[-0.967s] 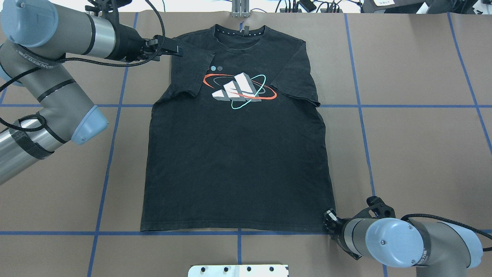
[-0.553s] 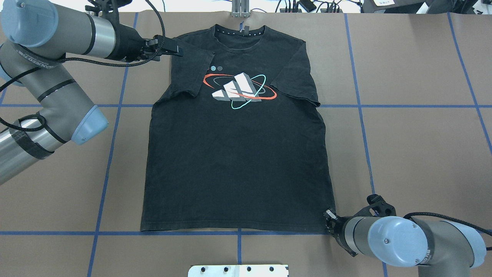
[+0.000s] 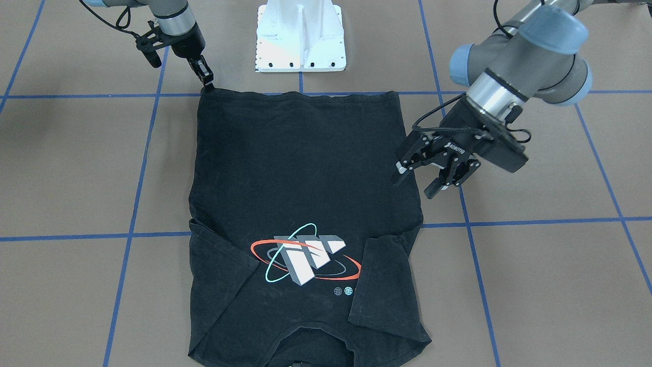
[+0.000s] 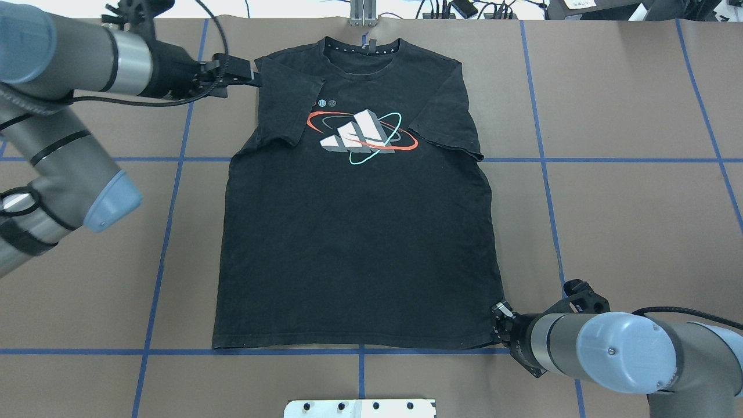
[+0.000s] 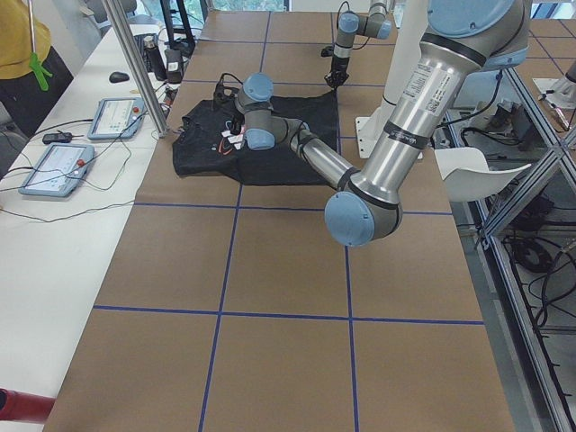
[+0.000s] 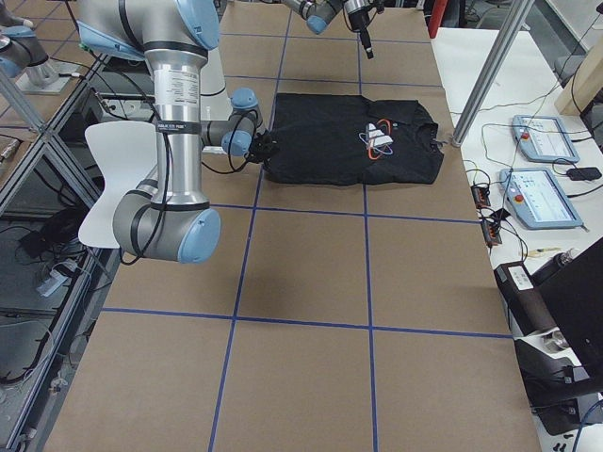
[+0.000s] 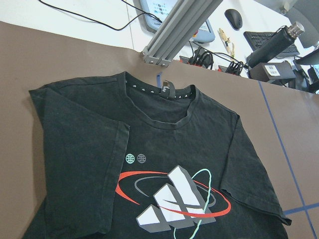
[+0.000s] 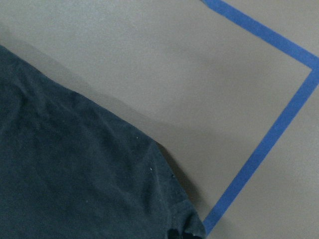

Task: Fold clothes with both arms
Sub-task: 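Move the left gripper from the collar to the other hem corner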

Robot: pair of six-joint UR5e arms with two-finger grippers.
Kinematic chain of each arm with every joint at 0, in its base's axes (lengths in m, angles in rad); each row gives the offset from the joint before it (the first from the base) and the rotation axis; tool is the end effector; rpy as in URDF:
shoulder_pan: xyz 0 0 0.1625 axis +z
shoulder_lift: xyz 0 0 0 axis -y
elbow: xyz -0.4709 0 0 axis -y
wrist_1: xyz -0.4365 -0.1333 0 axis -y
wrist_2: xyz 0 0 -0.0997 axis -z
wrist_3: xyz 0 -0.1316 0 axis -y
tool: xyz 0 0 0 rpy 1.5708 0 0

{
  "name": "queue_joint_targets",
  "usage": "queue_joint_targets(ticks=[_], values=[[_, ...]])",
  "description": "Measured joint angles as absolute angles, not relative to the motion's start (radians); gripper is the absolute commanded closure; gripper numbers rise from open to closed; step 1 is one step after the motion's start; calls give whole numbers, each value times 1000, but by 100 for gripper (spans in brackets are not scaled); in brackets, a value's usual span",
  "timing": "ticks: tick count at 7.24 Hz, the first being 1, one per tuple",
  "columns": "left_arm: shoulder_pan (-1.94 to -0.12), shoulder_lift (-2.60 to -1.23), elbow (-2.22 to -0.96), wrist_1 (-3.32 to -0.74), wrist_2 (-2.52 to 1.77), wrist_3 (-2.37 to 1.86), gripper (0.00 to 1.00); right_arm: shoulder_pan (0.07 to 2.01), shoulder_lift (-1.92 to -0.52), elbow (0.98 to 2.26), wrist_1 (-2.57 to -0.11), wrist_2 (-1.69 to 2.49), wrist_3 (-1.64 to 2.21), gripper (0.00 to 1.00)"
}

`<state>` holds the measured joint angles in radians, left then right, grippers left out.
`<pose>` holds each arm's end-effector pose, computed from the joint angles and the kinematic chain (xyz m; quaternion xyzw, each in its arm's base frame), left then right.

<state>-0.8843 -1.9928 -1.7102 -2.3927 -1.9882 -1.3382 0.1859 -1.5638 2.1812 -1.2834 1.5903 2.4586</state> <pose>0.3813 -0.5914 0.2842 0.1953 0.6137 -0.1160 0.7561 -0.4911 -0.2254 0.3836 -0.1585 -0.4074 0.4563 0.7750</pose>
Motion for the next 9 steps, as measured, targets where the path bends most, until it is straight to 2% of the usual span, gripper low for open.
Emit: queue_joint_targets(ticks=[3, 6, 9], values=[[-753, -1709, -1941, -2391, -1894, -1668, 13, 218, -1565, 2202, -1286, 1620, 2450, 100], [-428, -1563, -2007, -2391, -1661, -1939, 14, 254, -1553, 2205, -1282, 1656, 2441, 100], [-255, -1495, -2022, -2387, -1599, -2058, 20, 258, -1551, 2203, -1281, 1660, 2440, 100]])
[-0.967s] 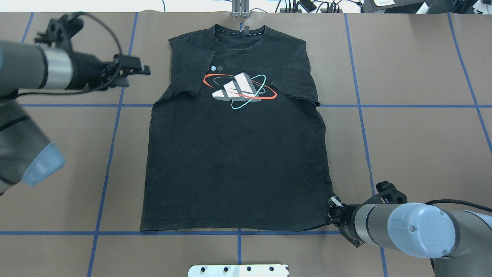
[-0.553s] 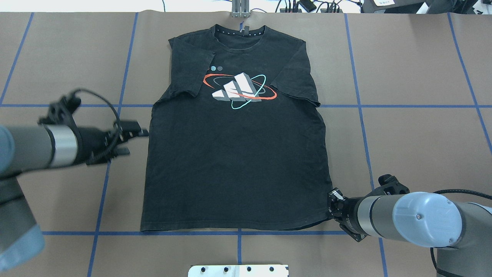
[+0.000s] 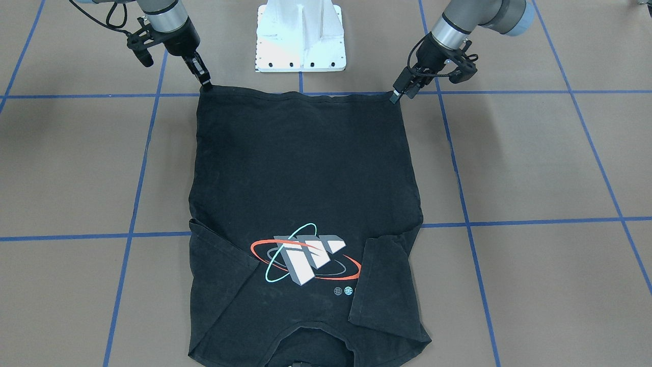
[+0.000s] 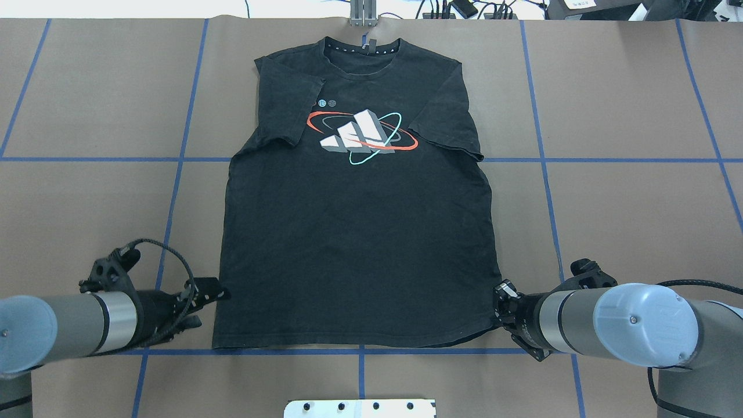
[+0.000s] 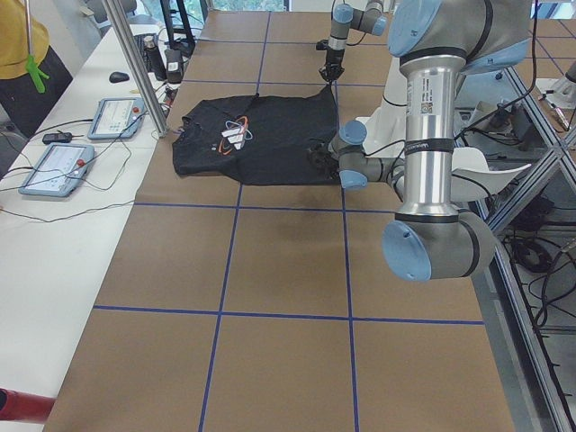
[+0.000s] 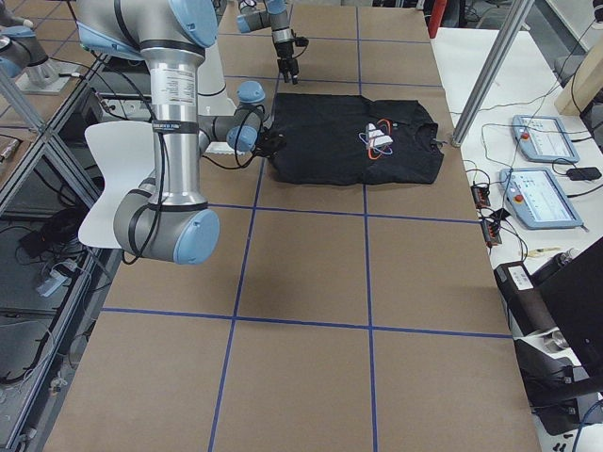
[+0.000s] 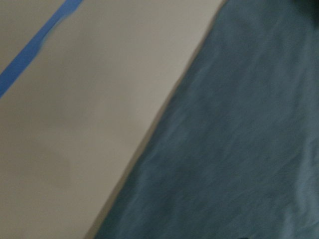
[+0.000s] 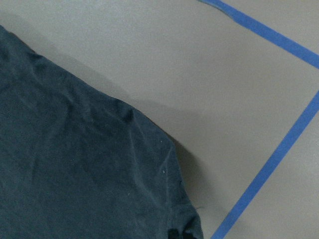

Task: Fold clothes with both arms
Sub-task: 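Move the left gripper from the collar to the other hem corner, then grasp both hem corners with the left and right grippers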

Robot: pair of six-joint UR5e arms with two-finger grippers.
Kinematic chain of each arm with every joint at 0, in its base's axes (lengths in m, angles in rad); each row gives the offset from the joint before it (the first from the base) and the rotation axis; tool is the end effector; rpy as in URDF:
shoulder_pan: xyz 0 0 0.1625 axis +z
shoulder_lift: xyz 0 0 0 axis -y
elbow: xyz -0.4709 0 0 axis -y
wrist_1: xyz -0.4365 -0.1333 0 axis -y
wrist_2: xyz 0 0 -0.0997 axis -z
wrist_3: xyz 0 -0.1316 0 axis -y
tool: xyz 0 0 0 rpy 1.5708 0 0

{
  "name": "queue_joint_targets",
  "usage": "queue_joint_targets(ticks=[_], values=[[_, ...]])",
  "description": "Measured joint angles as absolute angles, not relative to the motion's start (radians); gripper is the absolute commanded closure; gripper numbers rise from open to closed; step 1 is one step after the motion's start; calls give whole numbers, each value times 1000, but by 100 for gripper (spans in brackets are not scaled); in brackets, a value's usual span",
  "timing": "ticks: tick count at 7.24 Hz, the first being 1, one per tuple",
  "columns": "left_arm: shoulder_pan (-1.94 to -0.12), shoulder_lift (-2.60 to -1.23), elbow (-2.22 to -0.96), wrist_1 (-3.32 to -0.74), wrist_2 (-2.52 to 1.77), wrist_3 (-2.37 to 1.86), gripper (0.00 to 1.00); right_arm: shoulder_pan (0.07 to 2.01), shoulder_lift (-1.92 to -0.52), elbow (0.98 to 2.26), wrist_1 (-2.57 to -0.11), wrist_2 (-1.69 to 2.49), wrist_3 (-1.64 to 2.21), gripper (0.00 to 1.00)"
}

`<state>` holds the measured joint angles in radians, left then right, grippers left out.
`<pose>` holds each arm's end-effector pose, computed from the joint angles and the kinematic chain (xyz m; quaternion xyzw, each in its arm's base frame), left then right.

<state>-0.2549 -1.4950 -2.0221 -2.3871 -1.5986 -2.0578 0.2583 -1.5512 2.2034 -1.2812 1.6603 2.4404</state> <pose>0.4797 -0.2590 0.4280 -0.0764 0.5561 -0.2927 0.7741 -0.4725 -0.2505 0.3649 -0.1744 -0.4202 0.4587 0.7633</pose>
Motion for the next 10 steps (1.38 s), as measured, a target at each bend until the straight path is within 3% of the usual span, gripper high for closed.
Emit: queue_joint_targets(ticks=[7, 9, 10], values=[[-157, -1484, -1979, -2384, -1594, -2095, 33, 269, -1546, 2210, -1282, 1661, 2445, 100], [-154, -1486, -1971, -2384, -1594, -2094, 46, 271, -1546, 2211, -1282, 1662, 2445, 100], [-153, -1488, -1968, -2384, -1595, -2094, 58, 272, -1547, 2211, -1282, 1663, 2445, 100]])
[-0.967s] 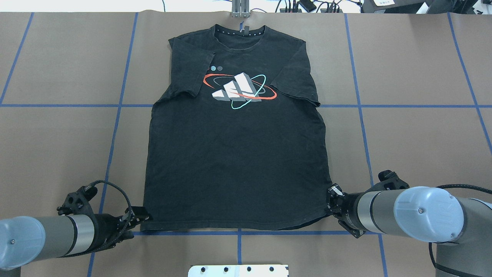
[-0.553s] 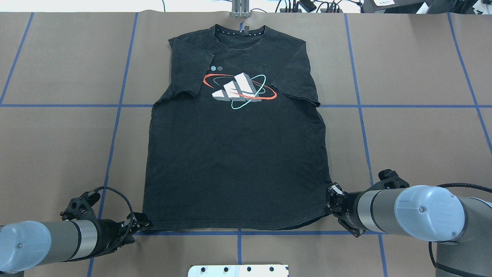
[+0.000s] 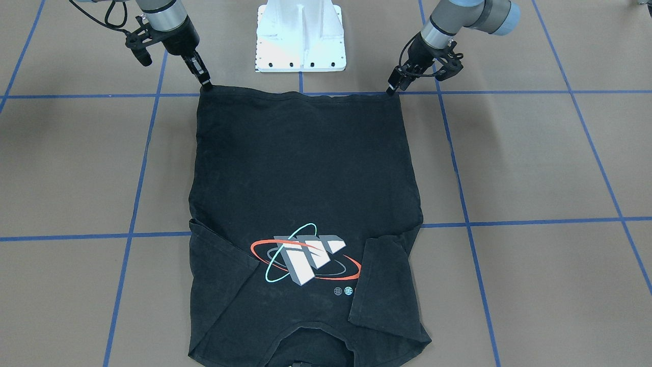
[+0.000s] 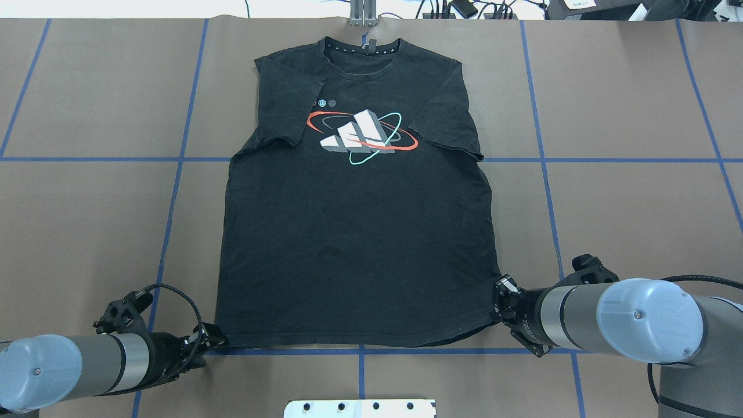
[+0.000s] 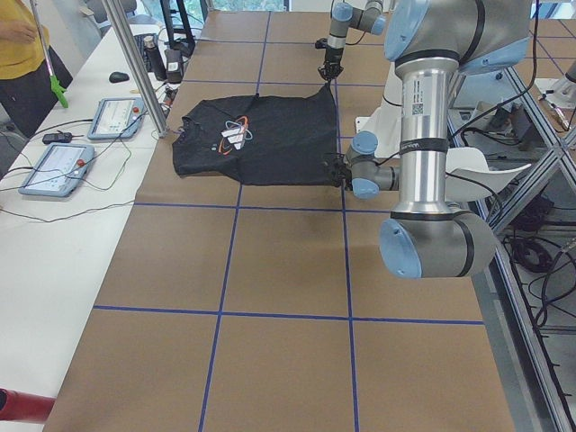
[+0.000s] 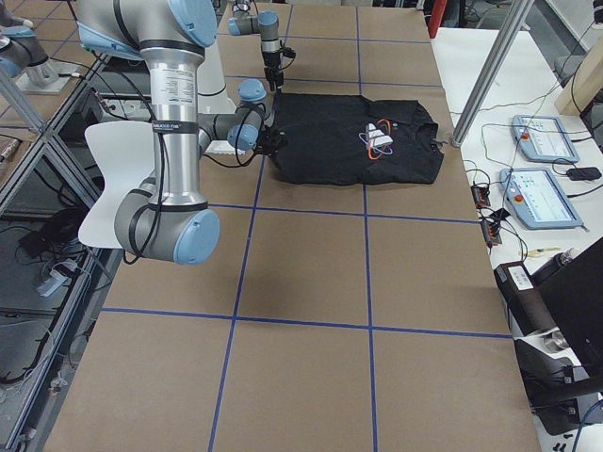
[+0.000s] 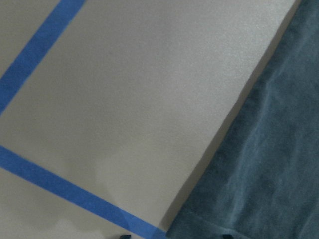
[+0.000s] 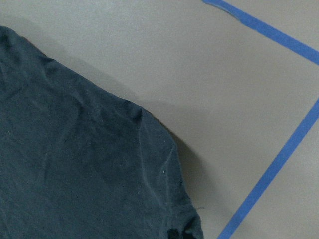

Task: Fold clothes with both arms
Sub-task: 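Grasp both hem corners with the left and right grippers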

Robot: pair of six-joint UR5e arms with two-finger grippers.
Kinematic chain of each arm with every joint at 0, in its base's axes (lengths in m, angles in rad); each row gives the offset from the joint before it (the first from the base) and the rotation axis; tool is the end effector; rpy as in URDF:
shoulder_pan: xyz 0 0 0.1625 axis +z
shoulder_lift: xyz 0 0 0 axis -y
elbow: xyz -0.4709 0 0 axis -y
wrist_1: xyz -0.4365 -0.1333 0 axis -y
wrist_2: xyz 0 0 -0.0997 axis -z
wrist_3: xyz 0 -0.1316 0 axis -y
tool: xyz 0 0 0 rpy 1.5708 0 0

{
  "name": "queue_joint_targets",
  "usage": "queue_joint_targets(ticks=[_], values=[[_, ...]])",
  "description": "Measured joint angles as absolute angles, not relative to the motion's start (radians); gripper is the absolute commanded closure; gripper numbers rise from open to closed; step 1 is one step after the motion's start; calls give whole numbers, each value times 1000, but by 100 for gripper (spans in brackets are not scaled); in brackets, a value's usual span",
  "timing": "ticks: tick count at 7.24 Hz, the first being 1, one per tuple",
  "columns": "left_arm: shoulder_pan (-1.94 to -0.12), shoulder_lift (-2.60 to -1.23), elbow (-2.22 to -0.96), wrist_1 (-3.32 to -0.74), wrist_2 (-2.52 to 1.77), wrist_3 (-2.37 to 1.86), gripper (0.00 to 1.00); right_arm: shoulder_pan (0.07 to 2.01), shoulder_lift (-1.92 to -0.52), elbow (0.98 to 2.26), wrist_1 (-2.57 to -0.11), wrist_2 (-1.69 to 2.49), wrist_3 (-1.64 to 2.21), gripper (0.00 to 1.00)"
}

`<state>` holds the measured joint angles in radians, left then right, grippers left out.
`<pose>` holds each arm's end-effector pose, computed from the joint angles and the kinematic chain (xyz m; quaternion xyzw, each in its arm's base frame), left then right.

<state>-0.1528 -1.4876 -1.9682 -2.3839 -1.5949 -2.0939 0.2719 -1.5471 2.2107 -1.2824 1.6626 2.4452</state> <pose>0.5115 -0.2104 0.4633 -0.1084 0.5232 -0.2742 0.7996 -0.4680 -0.2563 0.3592 -0.1748 -0.4250 0.4638 0.7574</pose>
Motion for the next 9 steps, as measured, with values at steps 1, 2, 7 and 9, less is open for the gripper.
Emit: queue_joint_targets(ticks=[1, 2, 7, 9], values=[[-153, -1488, -1967, -2384, -1595, -2094, 81, 272, -1548, 2211, -1282, 1663, 2445, 100], [-153, -1488, -1966, -2384, -1595, -2095, 100, 273, -1548, 2211, -1282, 1663, 2445, 100], [-175, -1478, -1996, -2384, -1597, -2094, 100, 284, -1549, 2213, -1282, 1670, 2445, 100], [-186, -1472, -2044, -2384, -1599, -2093, 100, 292, -1553, 2216, -1282, 1680, 2445, 100]])
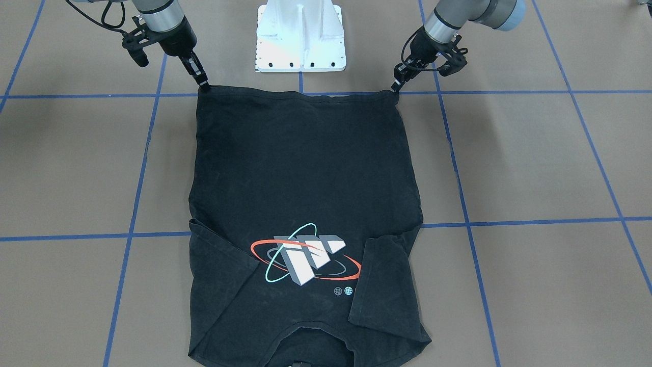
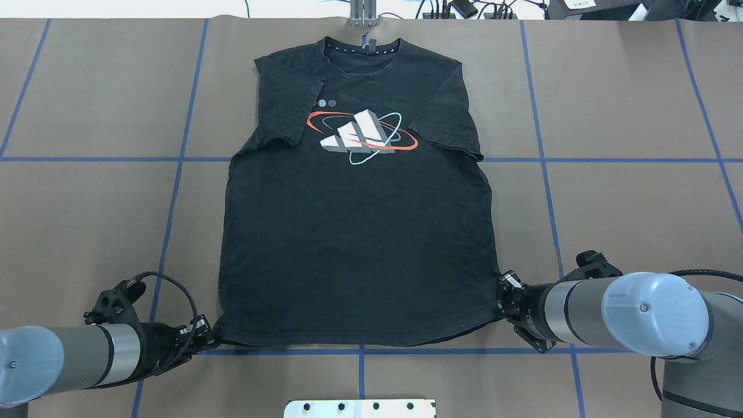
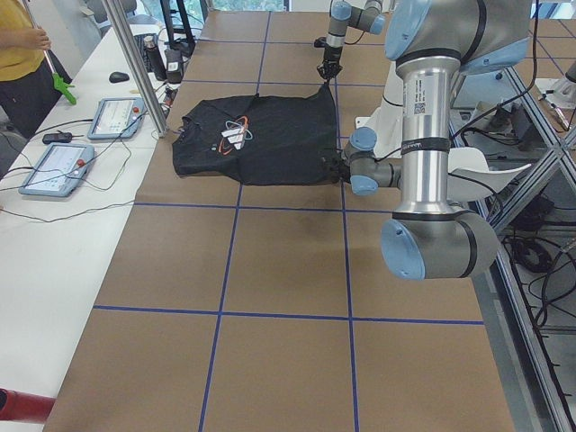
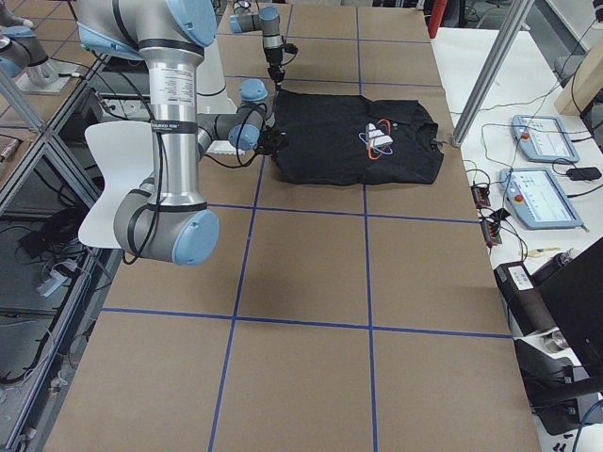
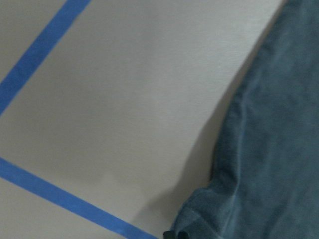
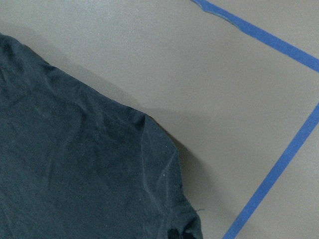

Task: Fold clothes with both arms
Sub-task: 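Grasp both hem corners with the left and right grippers, then lift the hem with both grippers and carry it over to the collar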

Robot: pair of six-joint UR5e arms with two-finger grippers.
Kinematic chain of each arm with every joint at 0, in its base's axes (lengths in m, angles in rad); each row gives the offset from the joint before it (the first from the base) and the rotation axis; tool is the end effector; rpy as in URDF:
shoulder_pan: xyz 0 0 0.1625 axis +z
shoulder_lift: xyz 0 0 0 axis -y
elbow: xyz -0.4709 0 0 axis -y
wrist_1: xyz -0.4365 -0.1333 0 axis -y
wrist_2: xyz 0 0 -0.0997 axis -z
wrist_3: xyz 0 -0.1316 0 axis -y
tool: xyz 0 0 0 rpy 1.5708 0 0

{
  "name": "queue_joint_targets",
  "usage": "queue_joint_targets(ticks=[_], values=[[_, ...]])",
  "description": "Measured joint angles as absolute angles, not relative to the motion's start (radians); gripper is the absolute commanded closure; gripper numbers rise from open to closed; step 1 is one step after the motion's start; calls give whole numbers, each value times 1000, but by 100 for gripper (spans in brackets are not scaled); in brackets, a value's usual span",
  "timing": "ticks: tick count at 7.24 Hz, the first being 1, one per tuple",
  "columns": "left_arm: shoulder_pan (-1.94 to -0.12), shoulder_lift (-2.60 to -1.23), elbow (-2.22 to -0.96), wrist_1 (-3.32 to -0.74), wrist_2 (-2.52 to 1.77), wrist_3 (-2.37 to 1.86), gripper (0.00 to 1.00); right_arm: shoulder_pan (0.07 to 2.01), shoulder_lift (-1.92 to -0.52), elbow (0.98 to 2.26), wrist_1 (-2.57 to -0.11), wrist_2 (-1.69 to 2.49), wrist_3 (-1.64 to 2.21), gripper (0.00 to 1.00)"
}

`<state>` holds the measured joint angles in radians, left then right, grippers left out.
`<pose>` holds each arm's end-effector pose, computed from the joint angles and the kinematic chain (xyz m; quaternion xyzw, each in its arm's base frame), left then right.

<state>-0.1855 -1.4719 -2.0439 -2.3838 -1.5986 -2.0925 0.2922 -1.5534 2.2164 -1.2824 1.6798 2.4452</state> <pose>0.4863 -0.2232 0.4283 -0.1049 0.5495 -0.2797 0.7803 -0.4604 -0.2628 0.3594 -0.1776 -0.4241 0.4681 0.7546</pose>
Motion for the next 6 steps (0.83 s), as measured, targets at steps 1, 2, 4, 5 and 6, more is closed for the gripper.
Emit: queue_joint_targets(ticks=[1, 2, 4, 5, 6], values=[[-186, -1467, -2071, -2384, -1599, -2092, 100, 296, -1557, 2225, -1283, 1683, 2445, 100], [-187, -1455, -2107, -2384, -1600, -2092, 100, 298, -1561, 2237, -1283, 1691, 2446, 100], [-184, -1407, -2203, -2384, -1602, -2091, 100, 299, -1569, 2257, -1285, 1720, 2446, 100], [-182, -1389, -2252, -2384, -1603, -2093, 100, 299, -1587, 2278, -1285, 1741, 2445, 100], [-180, -1382, -2287, -2384, -1603, -2095, 100, 299, -1614, 2311, -1285, 1759, 2445, 100]])
